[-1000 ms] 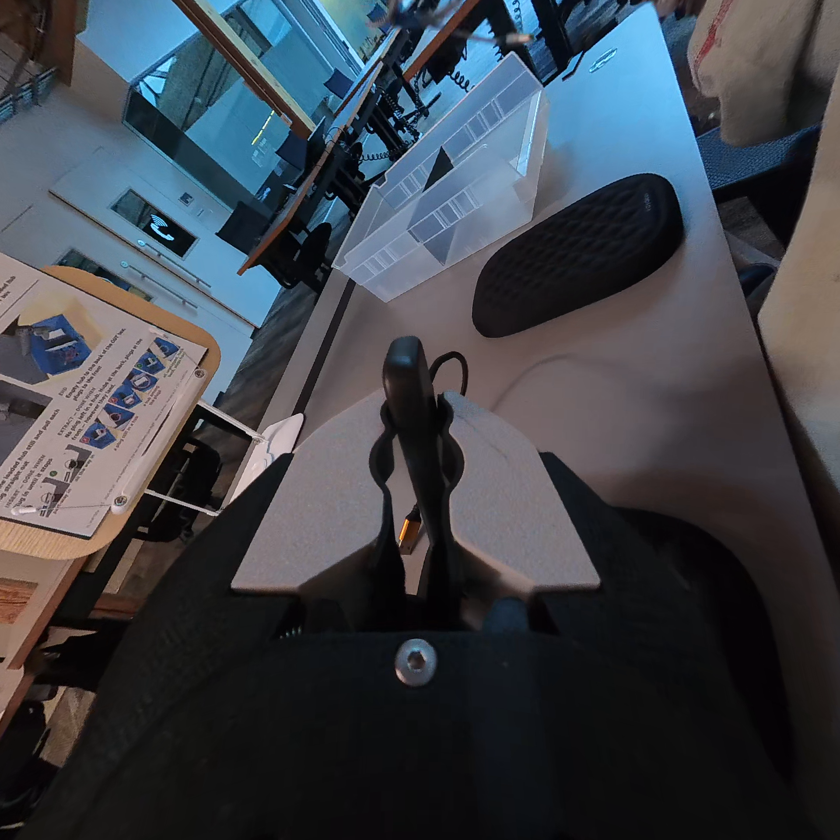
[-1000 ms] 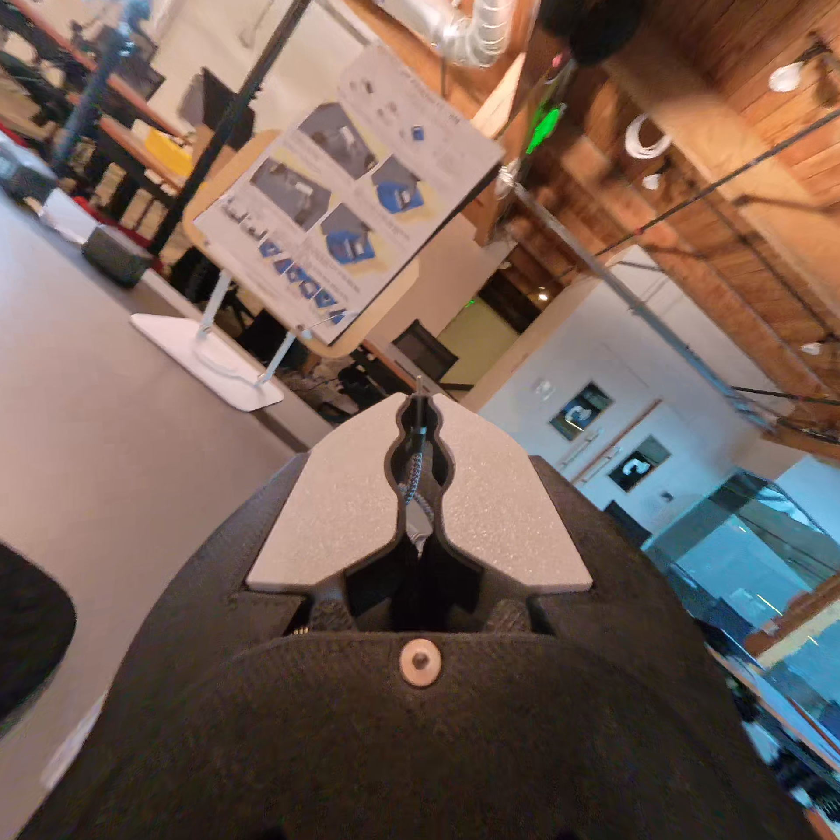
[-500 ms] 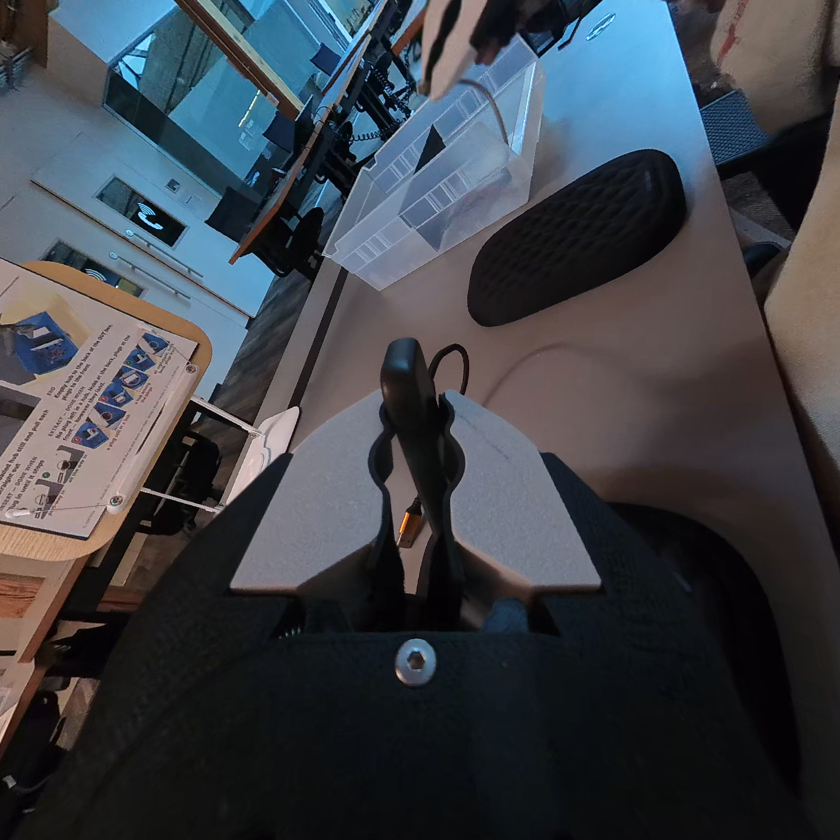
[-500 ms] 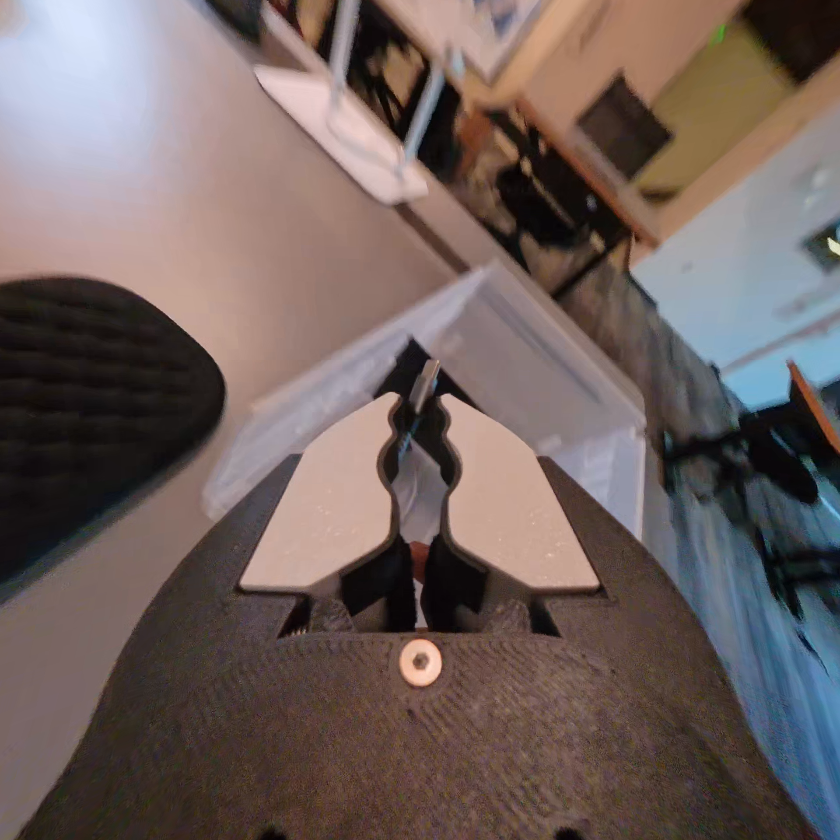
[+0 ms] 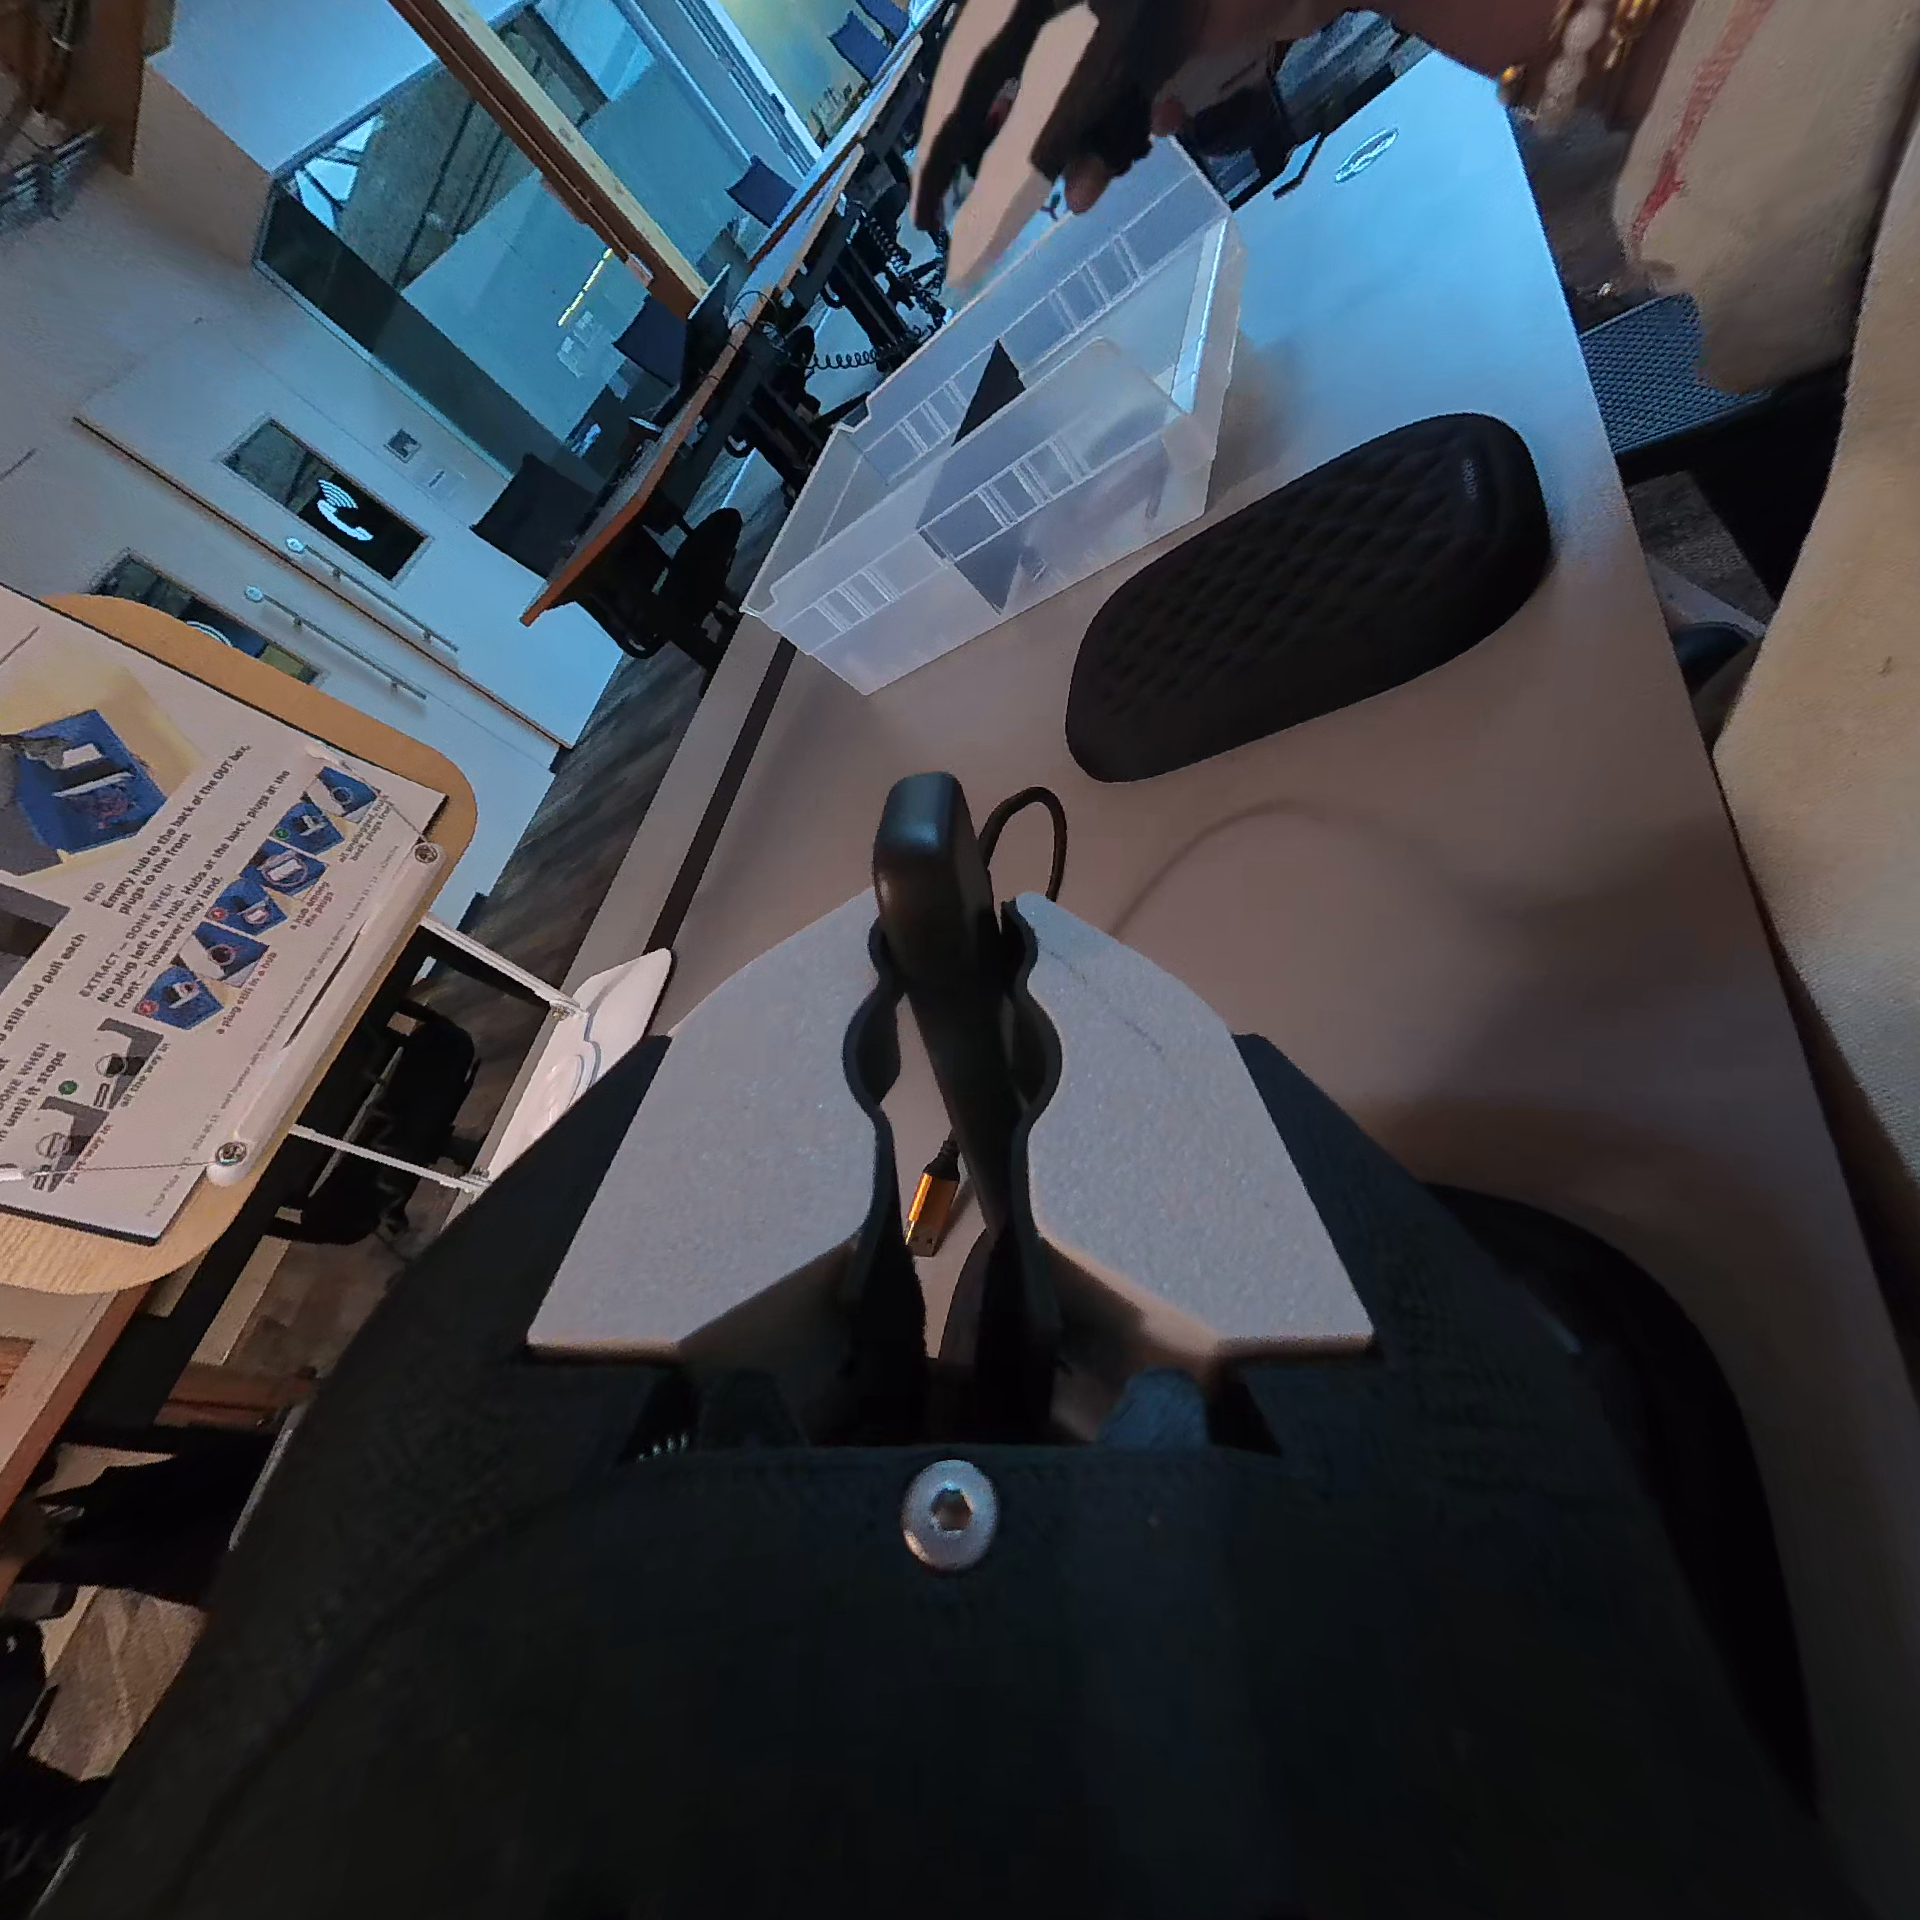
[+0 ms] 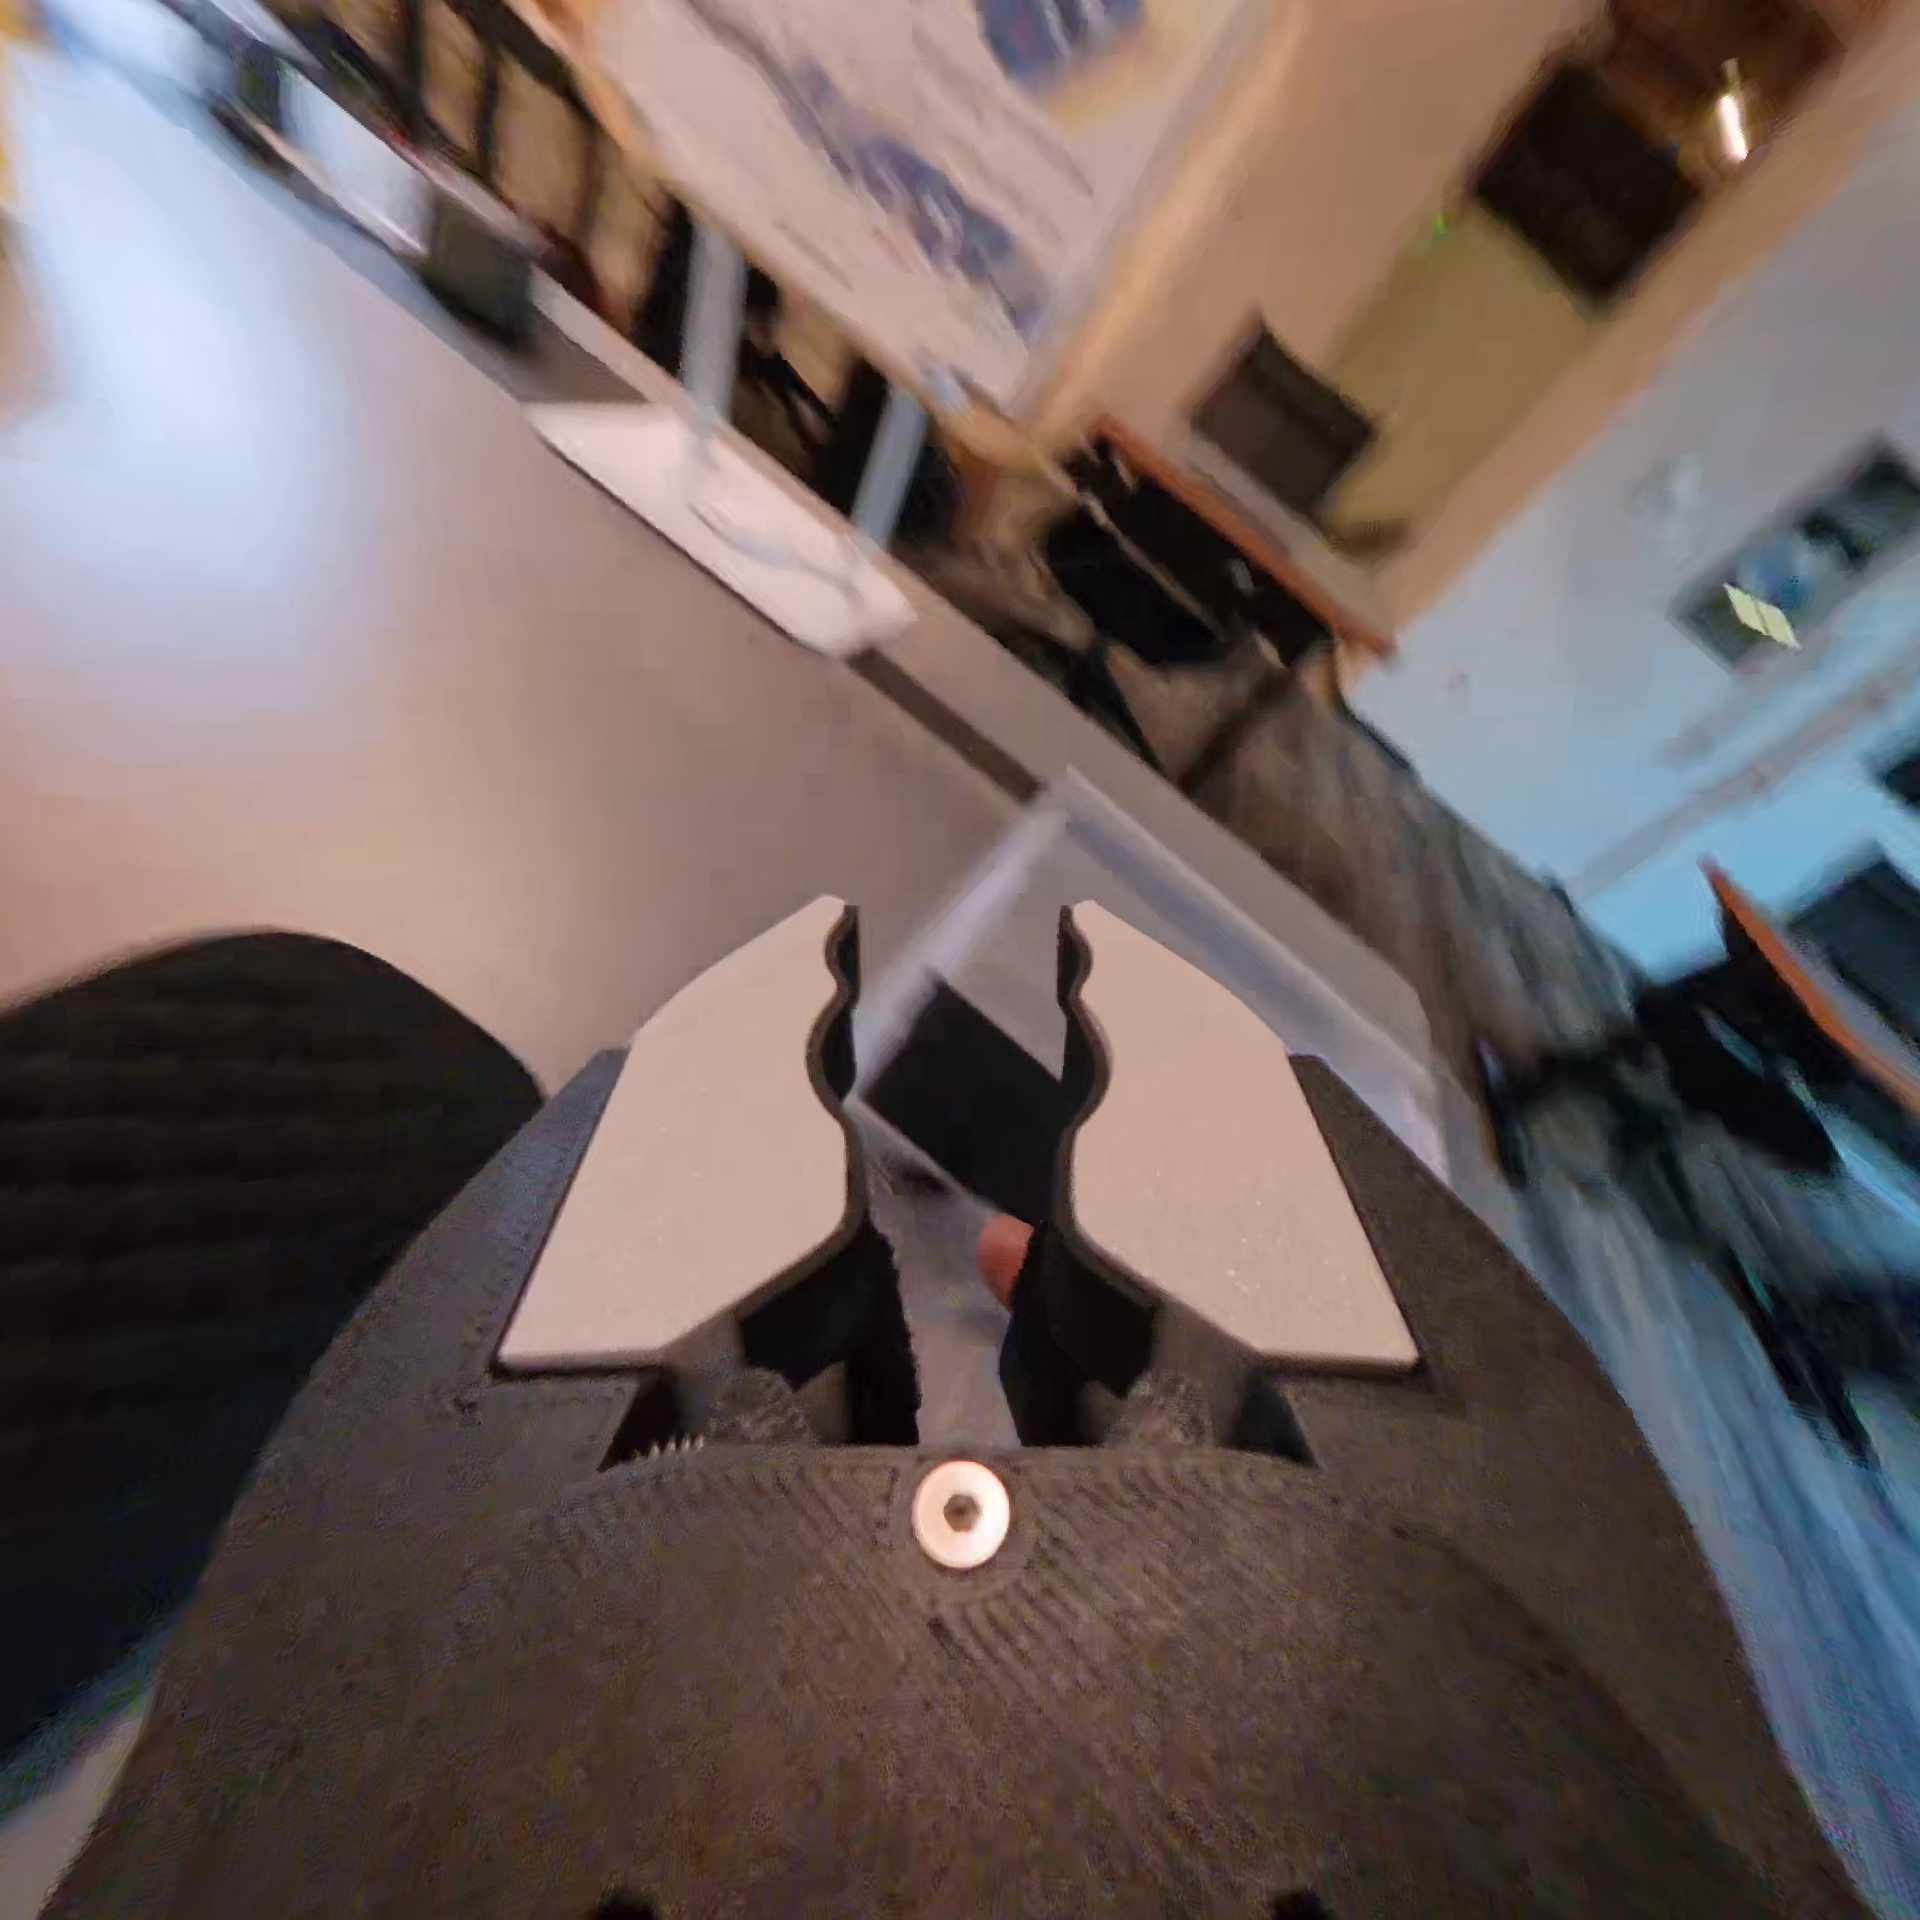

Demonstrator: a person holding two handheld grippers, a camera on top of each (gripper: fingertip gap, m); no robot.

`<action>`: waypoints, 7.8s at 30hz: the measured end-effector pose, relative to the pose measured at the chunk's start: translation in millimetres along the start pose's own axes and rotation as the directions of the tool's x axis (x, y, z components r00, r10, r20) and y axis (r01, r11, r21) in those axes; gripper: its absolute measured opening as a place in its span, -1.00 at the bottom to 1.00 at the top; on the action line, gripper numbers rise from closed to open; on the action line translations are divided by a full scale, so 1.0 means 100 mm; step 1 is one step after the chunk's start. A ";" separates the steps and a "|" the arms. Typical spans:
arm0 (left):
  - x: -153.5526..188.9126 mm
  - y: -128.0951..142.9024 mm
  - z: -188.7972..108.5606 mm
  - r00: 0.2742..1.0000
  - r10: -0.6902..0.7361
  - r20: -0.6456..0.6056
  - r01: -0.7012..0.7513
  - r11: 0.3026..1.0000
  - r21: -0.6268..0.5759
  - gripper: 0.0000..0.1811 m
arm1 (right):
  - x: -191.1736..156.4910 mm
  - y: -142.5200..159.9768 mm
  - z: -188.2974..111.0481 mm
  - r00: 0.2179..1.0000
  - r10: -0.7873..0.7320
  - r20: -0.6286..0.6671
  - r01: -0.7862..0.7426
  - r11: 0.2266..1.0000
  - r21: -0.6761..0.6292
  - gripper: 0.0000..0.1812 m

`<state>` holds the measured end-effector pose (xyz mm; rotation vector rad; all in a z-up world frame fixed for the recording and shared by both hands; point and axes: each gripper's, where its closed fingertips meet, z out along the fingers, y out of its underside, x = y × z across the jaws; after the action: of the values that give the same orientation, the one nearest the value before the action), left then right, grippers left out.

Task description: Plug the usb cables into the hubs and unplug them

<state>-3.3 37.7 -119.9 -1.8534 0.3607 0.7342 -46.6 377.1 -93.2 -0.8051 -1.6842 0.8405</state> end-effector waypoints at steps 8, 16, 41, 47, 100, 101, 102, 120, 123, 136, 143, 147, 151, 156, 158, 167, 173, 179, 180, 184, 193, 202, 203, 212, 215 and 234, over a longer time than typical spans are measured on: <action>0.04 -0.08 -0.01 1.000 0.009 -0.023 -0.007 0.998 0.060 -0.83 | -2.21 -1.15 -0.17 0.722 -0.485 0.494 0.179 0.820 0.543 -0.63; 0.30 -0.29 -0.06 0.984 0.142 -0.110 -0.119 0.974 0.193 -0.84 | -3.20 -1.35 0.02 0.549 -0.739 0.391 0.428 0.650 0.628 -0.93; 0.30 -0.01 0.11 0.944 0.318 -0.092 -0.327 0.939 -0.105 -0.86 | -3.15 -1.24 0.02 0.569 -0.763 0.306 0.509 0.620 0.597 -0.93; 0.30 0.06 0.10 0.933 0.341 -0.112 -0.357 0.914 -0.193 -0.86 | -3.17 -1.20 0.05 0.584 -0.706 0.400 0.459 0.694 0.555 -0.93; -0.12 0.07 -0.25 0.961 0.267 0.072 -0.248 0.947 -0.204 -0.86 | 0.92 -0.82 -0.70 0.936 0.065 -0.346 0.195 0.722 0.663 -0.93; -0.12 0.08 -0.25 0.961 0.266 0.072 -0.247 0.948 -0.201 -0.86 | 0.92 -0.83 -0.70 0.943 0.064 -0.326 0.183 0.717 0.673 -0.94; -0.11 0.08 -0.24 0.962 0.264 0.070 -0.246 0.949 -0.199 -0.86 | 0.89 -0.82 -0.67 0.954 0.060 -0.292 0.163 0.714 0.681 -0.94; -0.10 0.17 -0.22 0.961 0.270 0.051 -0.251 0.939 -0.235 -0.86 | 0.14 0.30 0.42 0.910 0.391 0.137 -0.410 0.898 0.161 -0.92; -0.09 0.19 -0.20 0.960 0.275 0.044 -0.257 0.935 -0.246 -0.86 | 0.08 0.30 0.45 0.896 0.411 0.166 -0.433 0.893 0.125 -0.90; -0.10 0.20 -0.23 0.960 0.275 0.047 -0.255 0.933 -0.253 -0.86 | 0.57 0.34 -0.03 0.914 0.399 -0.075 -0.388 0.913 0.128 -0.66; -0.07 0.21 -0.19 0.962 0.272 0.035 -0.256 0.936 -0.242 -0.86 | 0.53 1.52 -0.39 0.842 0.388 -0.375 -0.530 0.724 -0.441 -0.64; -0.07 0.19 -0.20 0.959 0.280 0.036 -0.262 0.932 -0.251 -0.86 | 0.53 1.72 -0.28 0.842 0.352 -0.408 -0.532 0.667 -0.522 -0.62; -0.10 0.17 -0.24 0.959 0.279 0.050 -0.259 0.934 -0.248 -0.86 | 0.64 1.86 -0.15 0.863 0.292 -0.413 -0.498 0.633 -0.593 -0.75; -0.10 0.20 -0.24 0.959 0.279 0.045 -0.258 0.931 -0.260 -0.86 | 0.59 1.89 -0.15 0.920 0.206 -0.332 -0.384 0.633 -0.672 -0.92; -0.10 0.21 -0.23 0.960 0.277 0.042 -0.257 0.931 -0.259 -0.86 | 0.54 1.89 -0.22 0.926 0.218 -0.309 -0.377 0.590 -0.714 -0.94; -0.09 0.20 -0.23 0.959 0.278 0.044 -0.259 0.932 -0.255 -0.86 | 0.42 2.01 -0.36 0.973 0.187 -0.136 -0.202 0.398 -0.895 -0.89; -0.11 0.20 -0.24 0.957 0.284 0.052 -0.262 0.930 -0.259 -0.85 | 0.51 1.86 -0.33 0.962 0.169 -0.214 -0.269 0.462 -0.845 -0.73; -0.14 0.18 -0.20 0.956 0.282 0.081 -0.258 0.939 -0.228 -0.86 | 0.28 0.88 -0.03 0.999 0.034 -0.042 -0.050 0.875 -0.481 -0.55; -0.15 0.16 -0.20 0.954 0.285 0.089 -0.261 0.940 -0.219 -0.86 | 0.11 0.60 0.03 1.000 -0.001 0.031 0.011 0.938 -0.345 -0.52; -0.17 0.07 -0.20 0.947 0.296 0.122 -0.272 0.946 -0.177 -0.86 | -0.79 -0.49 -0.01 0.931 -0.236 0.278 0.181 0.961 0.207 -0.44; 0.02 -0.20 -0.09 0.945 0.317 0.078 -0.314 0.948 -0.044 -0.86 | -2.60 -1.49 0.03 0.674 -0.706 0.219 0.366 0.576 0.731 -0.43; 0.14 -0.42 -0.03 0.953 0.296 0.059 -0.300 0.949 0.095 -0.86 | -3.00 -1.57 0.06 0.633 -0.765 0.123 0.431 0.480 0.764 -0.82; 0.13 -0.43 -0.02 0.952 0.295 0.076 -0.302 0.948 0.102 -0.83 | -2.95 -1.58 0.05 0.640 -0.761 0.108 0.447 0.483 0.753 -0.86; -0.38 -0.76 -0.36 0.944 -0.026 0.330 -0.120 0.902 0.416 -0.34 | -1.27 -1.77 -0.08 0.811 -0.553 -0.189 0.551 0.616 0.562 -0.87; -0.56 -0.76 -0.51 0.919 -0.164 0.359 -0.045 0.860 0.508 -0.25 | -0.50 -1.64 -0.11 0.911 -0.377 -0.168 0.406 0.749 0.524 -0.87; -0.86 -0.67 -0.68 0.857 -0.338 0.389 0.061 0.817 0.574 0.10 | 0.62 1.00 1.13 0.851 -0.459 0.256 0.525 0.769 -0.364 -0.79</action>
<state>-9.7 -5.3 0.8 -1.0954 0.0272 0.8070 -159.8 465.4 -171.4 -0.5328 -2.1275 0.1637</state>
